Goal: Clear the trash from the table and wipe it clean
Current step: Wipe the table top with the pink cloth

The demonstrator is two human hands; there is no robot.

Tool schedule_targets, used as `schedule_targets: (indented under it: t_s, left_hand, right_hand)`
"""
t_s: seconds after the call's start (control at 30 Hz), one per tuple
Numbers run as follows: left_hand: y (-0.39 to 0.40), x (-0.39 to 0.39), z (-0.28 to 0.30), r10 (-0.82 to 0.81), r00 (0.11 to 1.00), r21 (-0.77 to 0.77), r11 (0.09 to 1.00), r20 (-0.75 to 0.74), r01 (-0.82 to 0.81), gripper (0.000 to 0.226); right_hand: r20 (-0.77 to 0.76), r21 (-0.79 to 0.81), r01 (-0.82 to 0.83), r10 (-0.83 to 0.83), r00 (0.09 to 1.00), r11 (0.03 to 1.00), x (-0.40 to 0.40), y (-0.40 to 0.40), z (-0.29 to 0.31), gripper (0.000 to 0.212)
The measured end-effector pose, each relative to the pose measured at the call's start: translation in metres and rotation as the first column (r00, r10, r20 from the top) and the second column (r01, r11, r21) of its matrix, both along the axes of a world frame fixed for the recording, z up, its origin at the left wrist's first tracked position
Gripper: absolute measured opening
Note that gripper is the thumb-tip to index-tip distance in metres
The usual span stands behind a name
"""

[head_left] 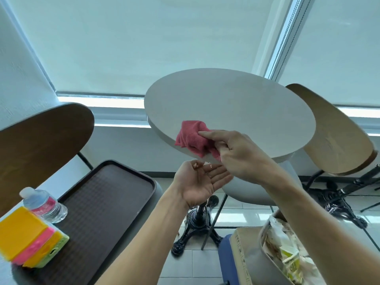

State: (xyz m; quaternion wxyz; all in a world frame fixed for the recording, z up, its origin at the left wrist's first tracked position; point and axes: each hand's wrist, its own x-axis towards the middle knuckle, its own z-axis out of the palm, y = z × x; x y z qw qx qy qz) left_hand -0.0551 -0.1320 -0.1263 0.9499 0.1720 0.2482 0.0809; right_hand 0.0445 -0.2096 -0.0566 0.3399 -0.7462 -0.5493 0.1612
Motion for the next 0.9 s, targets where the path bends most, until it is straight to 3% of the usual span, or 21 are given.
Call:
schedule_targets:
  t_s: [0.2,0.53,0.77,0.83,0.9]
  left_hand:
    - [-0.007,0.001,0.013,0.125,0.988,-0.007,0.992,0.090,-0.125,0.032]
    - [-0.047,-0.005,0.007,0.155,0.984,0.023,0.987,0.091,-0.158,0.031]
    - [-0.104,0.041,-0.032,0.002,0.998,0.039,0.999,-0.057,0.000,0.049]
    - [-0.126,0.059,-0.046,-0.043,0.982,0.173,0.982,-0.182,0.075,0.050]
    - [-0.149,0.077,-0.062,-0.026,0.939,0.385,0.908,-0.342,0.165,0.040]
  right_hand:
    - [0.048,0.135,-0.042,0.036,0.998,0.990,-0.013,-0.011,-0.010,0.046]
    - [0.258,0.305,-0.245,0.168,0.951,0.920,-0.004,-0.065,-0.049,0.045]
    - [0.118,0.291,-0.092,0.060,0.991,0.952,0.058,-0.144,-0.082,0.040]
    - [0.113,0.275,-0.042,0.011,0.993,0.960,0.072,-0.167,-0.089,0.040]
    - [0.085,0.269,0.009,-0.033,0.996,0.963,0.083,-0.188,-0.097,0.038]
